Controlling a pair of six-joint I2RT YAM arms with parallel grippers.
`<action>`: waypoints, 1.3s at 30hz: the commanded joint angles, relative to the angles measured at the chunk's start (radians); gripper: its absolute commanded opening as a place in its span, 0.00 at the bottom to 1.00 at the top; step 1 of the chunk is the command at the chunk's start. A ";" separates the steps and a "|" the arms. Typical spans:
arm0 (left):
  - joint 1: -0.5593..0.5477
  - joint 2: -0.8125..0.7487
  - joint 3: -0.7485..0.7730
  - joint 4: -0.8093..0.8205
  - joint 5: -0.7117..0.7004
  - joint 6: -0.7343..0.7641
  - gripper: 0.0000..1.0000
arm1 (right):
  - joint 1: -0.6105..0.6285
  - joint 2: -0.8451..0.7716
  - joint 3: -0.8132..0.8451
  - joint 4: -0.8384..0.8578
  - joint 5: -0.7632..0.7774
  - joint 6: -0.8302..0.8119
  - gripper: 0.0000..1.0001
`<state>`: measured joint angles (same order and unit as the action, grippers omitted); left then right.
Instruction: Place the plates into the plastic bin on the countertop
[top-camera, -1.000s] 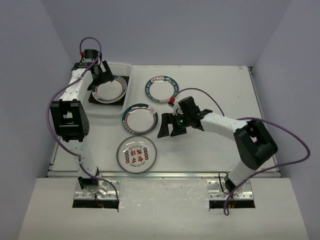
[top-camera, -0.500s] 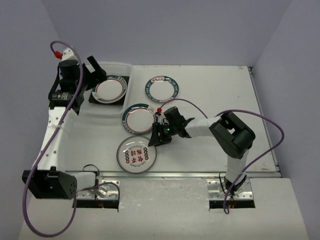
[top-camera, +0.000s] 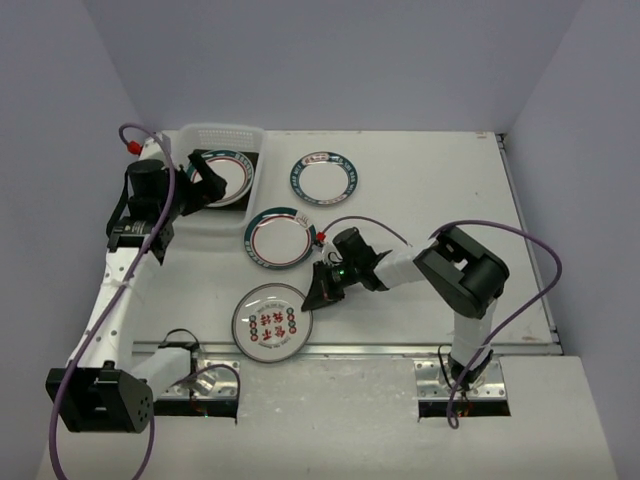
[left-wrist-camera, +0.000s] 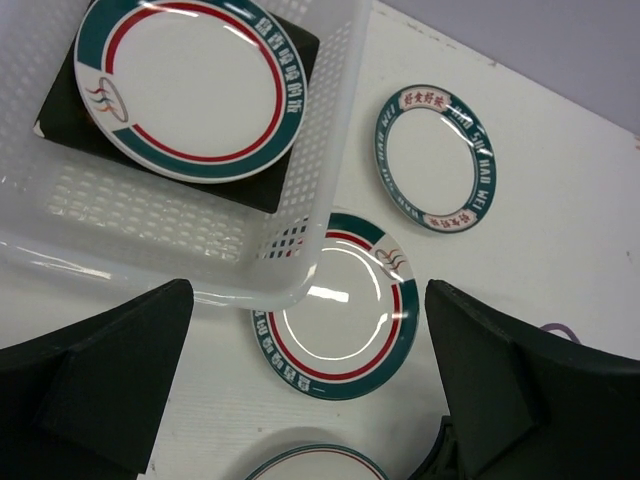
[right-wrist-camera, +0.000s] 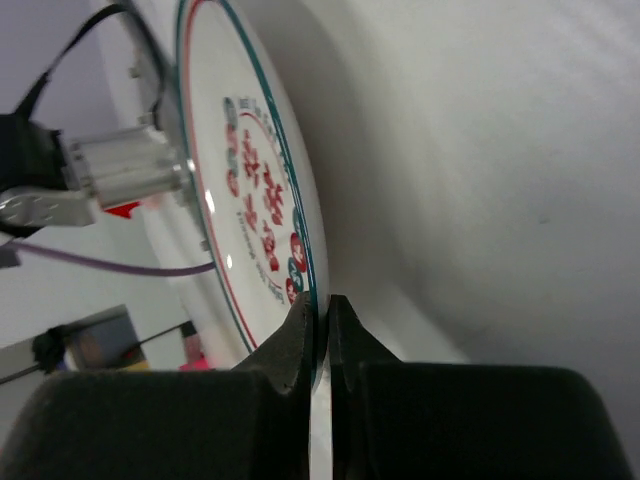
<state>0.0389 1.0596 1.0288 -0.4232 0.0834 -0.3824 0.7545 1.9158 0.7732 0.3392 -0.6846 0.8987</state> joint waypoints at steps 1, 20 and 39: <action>-0.010 -0.073 0.030 0.083 0.121 0.010 1.00 | -0.041 -0.180 -0.043 0.247 -0.226 0.150 0.00; -0.225 0.166 -0.030 0.364 0.734 -0.136 0.88 | -0.514 -0.570 0.017 -0.005 -0.276 0.068 0.00; -0.056 0.157 0.064 0.301 0.441 -0.266 0.00 | -0.607 -0.587 -0.003 0.042 -0.275 0.103 0.99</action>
<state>-0.1630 1.2547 0.9885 -0.1516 0.6715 -0.5425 0.1997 1.3701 0.7685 0.3777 -0.9699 1.0254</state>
